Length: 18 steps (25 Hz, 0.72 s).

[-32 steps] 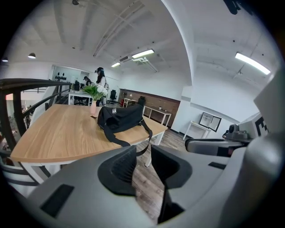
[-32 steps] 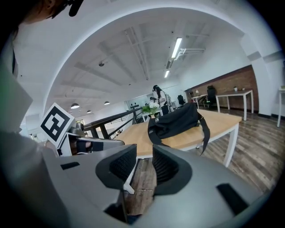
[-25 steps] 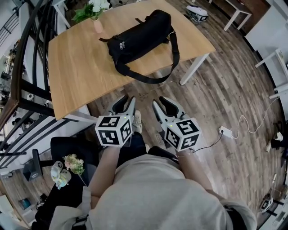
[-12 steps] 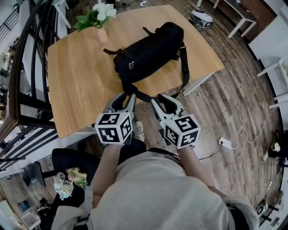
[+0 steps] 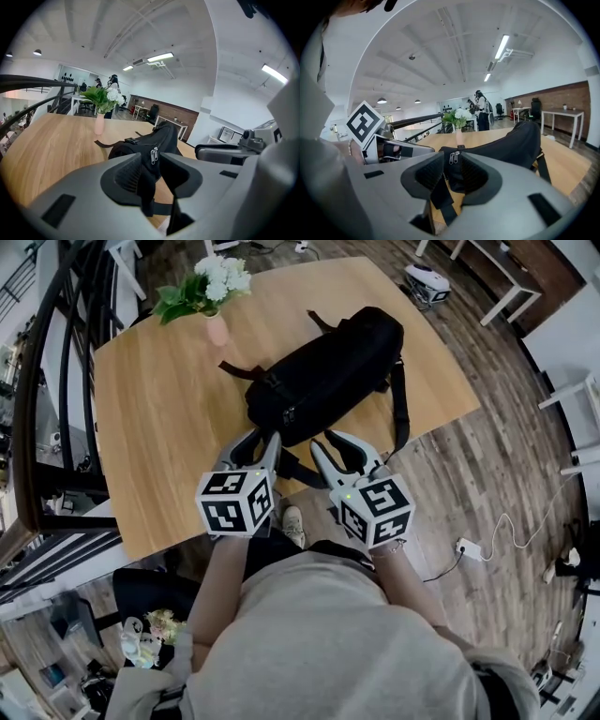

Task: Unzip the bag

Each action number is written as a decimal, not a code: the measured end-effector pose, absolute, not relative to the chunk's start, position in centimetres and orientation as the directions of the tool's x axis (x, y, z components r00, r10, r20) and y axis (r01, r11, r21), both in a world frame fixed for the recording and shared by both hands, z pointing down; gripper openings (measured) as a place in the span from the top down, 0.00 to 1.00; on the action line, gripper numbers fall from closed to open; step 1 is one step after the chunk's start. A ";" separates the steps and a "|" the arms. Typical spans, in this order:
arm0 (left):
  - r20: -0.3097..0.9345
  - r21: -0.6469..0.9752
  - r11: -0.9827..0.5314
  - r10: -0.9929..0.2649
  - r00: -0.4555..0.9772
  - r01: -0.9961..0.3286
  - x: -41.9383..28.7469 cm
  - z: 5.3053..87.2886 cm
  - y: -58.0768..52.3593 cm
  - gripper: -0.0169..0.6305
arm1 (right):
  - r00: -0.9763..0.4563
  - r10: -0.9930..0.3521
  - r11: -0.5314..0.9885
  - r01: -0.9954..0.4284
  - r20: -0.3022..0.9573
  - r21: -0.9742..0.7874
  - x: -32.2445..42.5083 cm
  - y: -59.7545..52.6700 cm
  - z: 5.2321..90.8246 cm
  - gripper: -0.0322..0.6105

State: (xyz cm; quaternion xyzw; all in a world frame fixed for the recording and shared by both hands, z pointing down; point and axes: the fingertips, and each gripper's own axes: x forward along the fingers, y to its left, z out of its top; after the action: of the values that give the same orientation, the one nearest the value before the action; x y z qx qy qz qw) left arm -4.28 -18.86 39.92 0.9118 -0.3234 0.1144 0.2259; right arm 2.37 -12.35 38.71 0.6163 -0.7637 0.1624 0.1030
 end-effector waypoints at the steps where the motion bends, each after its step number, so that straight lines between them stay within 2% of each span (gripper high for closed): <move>1: 0.364 0.337 -0.688 -0.534 0.763 -0.642 -4.2 40.2 -19.4 0.79 | -0.218 -0.906 0.190 -0.976 0.362 -0.110 2.4 -12.9 38.8 0.79; 12: 0.387 0.422 -0.659 -0.490 0.781 -0.622 -4.3 42.0 -21.3 0.68 | -0.226 -0.885 0.183 -0.973 0.408 -0.142 3.0 -15.3 40.4 0.80; 18: 0.394 0.454 -0.631 -0.491 0.777 -0.629 -4.6 42.8 -20.9 0.68 | -0.300 -0.881 0.275 -0.954 0.365 -0.121 1.9 -15.7 40.0 0.80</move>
State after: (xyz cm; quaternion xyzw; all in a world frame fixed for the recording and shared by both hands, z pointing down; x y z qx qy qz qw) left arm -4.62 -20.89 42.82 0.8954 -0.3128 0.1171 0.2944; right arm 1.92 -15.69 40.00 0.5805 -0.7903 0.1602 0.1135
